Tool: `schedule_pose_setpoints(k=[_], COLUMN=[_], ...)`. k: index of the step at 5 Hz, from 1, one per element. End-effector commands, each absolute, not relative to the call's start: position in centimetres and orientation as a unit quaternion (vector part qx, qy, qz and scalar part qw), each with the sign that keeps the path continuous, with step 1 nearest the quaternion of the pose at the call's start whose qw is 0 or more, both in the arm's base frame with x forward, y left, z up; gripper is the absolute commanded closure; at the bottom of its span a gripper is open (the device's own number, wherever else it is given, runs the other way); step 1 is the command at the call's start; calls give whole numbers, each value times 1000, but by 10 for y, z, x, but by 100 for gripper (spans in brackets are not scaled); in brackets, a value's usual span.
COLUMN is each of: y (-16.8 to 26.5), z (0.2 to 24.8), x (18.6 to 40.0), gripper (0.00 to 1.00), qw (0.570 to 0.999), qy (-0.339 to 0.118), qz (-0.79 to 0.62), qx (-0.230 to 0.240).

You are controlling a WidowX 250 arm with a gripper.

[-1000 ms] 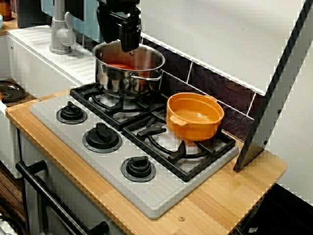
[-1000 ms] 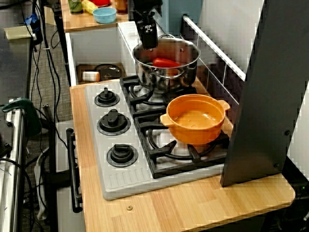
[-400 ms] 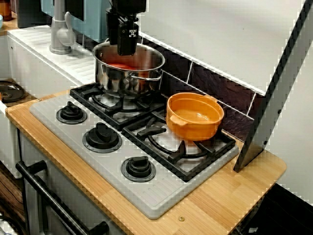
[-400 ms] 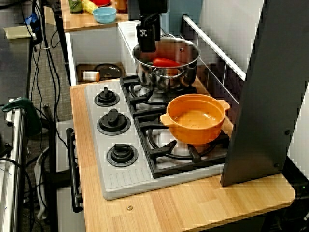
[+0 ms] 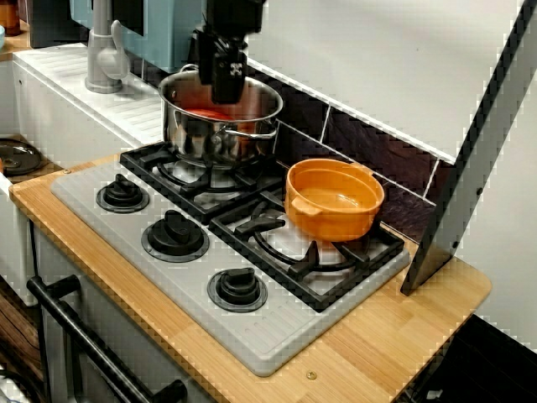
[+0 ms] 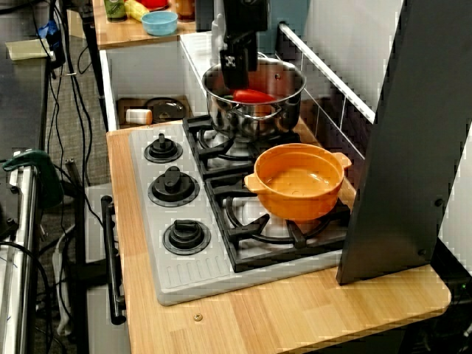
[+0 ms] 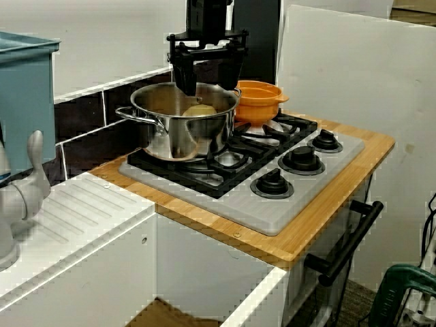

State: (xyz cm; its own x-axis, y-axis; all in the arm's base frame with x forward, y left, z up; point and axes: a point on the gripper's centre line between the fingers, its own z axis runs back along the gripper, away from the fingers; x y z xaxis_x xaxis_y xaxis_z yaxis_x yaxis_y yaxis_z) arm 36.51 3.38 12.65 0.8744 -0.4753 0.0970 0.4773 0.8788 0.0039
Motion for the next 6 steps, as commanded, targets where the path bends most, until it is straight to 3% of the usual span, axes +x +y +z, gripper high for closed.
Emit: schedule_pose_setpoints(k=[1, 6], y=[31, 39], z=[132, 127], x=[383, 392], gripper=[0, 0], qw=[957, 955], qy=[-69, -60], qz=[-283, -289], qx=[5, -18])
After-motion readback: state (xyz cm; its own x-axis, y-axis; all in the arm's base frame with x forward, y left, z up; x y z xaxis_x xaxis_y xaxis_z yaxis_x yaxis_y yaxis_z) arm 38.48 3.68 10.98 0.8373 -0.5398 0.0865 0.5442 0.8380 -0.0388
